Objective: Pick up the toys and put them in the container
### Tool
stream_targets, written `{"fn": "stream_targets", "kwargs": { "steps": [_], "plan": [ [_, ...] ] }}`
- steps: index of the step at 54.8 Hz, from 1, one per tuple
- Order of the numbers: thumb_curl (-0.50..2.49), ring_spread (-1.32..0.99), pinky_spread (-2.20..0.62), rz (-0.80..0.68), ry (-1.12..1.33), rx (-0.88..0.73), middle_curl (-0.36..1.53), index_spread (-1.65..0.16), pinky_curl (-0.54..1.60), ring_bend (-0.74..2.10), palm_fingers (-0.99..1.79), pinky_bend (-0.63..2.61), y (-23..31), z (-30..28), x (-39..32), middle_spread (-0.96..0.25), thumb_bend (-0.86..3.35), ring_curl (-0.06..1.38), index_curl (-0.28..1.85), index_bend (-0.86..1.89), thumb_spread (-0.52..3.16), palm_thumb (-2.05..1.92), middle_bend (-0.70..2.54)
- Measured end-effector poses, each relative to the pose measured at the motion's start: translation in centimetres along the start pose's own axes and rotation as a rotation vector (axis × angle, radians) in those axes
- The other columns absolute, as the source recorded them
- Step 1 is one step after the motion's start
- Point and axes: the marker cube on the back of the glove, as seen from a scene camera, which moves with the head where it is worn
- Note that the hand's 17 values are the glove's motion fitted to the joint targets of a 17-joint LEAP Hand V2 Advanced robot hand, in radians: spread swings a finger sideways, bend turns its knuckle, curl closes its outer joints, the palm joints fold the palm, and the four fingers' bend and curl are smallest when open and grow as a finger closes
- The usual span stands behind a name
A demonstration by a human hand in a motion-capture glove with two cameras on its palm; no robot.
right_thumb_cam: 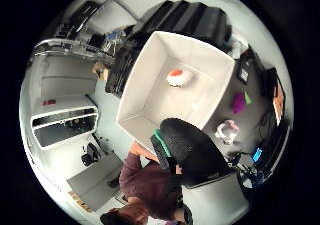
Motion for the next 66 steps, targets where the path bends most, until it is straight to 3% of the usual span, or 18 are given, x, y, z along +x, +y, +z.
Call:
{"fn": "stream_targets", "kwargs": {
  "steps": [10, 20, 27, 34, 47, 48, 56, 58, 59, 62, 63, 64, 66],
  "plan": [
    [0.41, 0.03, 0.05, 0.067, -0.003, -0.021, 0.28, -0.25, 0.39, 0.31, -0.34, 0.91, 6.0, 4.8, 7.6, 0.00, -0.04, 0.32, 0.21, 0.04, 1.18, -0.04, 0.10],
    [0.37, 0.03, 0.05, 0.112, -0.072, -0.045, 0.25, -0.24, 0.37, 0.29, -0.30, 0.86, 10.1, 14.4, 11.9, 0.01, -0.04, 0.32, 0.17, 0.05, 1.18, -0.04, 0.12],
    [0.35, 0.03, 0.04, 0.117, -0.126, -0.124, 0.25, -0.22, 0.36, 0.31, -0.28, 0.81, 11.2, 23.9, 12.6, 0.03, -0.04, 0.33, 0.15, 0.04, 1.17, -0.03, 0.14],
    [0.33, 0.02, 0.03, 0.120, -0.157, -0.094, 0.26, -0.21, 0.34, 0.32, -0.27, 0.75, 12.0, 32.1, 12.5, 0.05, -0.04, 0.34, 0.13, 0.03, 1.15, -0.04, 0.16],
    [0.31, 0.01, 0.02, 0.157, -0.246, -0.111, 0.29, -0.18, 0.33, 0.40, -0.20, 0.71, 11.1, 40.2, 11.3, 0.06, -0.04, 0.36, 0.11, 0.06, 1.12, -0.03, 0.19],
    [0.32, -0.01, 0.02, 0.160, -0.254, -0.101, 0.30, -0.18, 0.36, 0.47, -0.07, 0.80, 11.0, 40.5, 11.3, 0.05, -0.04, 0.39, 0.09, -0.01, 1.11, -0.03, 0.21],
    [0.32, -0.13, -0.08, 0.156, -0.179, -0.019, 0.39, -0.15, 0.39, 0.82, 0.19, 0.98, 10.2, 41.2, 11.2, 0.01, -0.02, 0.47, 0.02, -0.07, 1.08, 0.00, 0.44],
    [0.32, -0.14, -0.08, 0.147, -0.153, -0.016, 0.39, -0.14, 0.38, 0.84, 0.10, 0.97, 10.2, 41.0, 11.1, 0.01, -0.03, 0.46, 0.01, -0.02, 1.08, 0.00, 0.45],
    [0.33, -0.18, -0.15, 0.142, -0.146, -0.018, 0.42, -0.14, 0.43, 0.97, 0.27, 1.09, 10.2, 40.8, 11.1, -0.01, -0.01, 0.52, 0.00, -0.09, 1.09, 0.02, 0.52],
    [0.33, -0.24, -0.22, 0.130, -0.135, -0.025, 0.43, -0.12, 0.43, 1.13, 0.40, 1.20, 10.2, 40.5, 11.0, -0.04, 0.00, 0.54, -0.04, -0.12, 1.09, 0.06, 0.58],
    [0.34, -0.26, -0.24, 0.128, -0.135, -0.028, 0.44, -0.12, 0.43, 1.18, 0.42, 1.22, 10.1, 40.4, 10.9, -0.05, 0.01, 0.55, -0.04, -0.11, 1.10, 0.08, 0.61],
    [0.33, -0.25, -0.22, 0.126, -0.138, -0.033, 0.44, -0.13, 0.42, 1.09, 0.20, 1.18, 10.0, 40.3, 10.9, -0.04, -0.03, 0.52, -0.02, -0.06, 1.09, 0.04, 0.60],
    [0.34, -0.29, -0.27, 0.124, -0.152, -0.049, 0.47, -0.11, 0.47, 1.34, 0.48, 1.27, 9.7, 40.0, 10.6, -0.08, 0.02, 0.62, -0.03, -0.07, 1.11, 0.11, 0.67]
  ]
}}
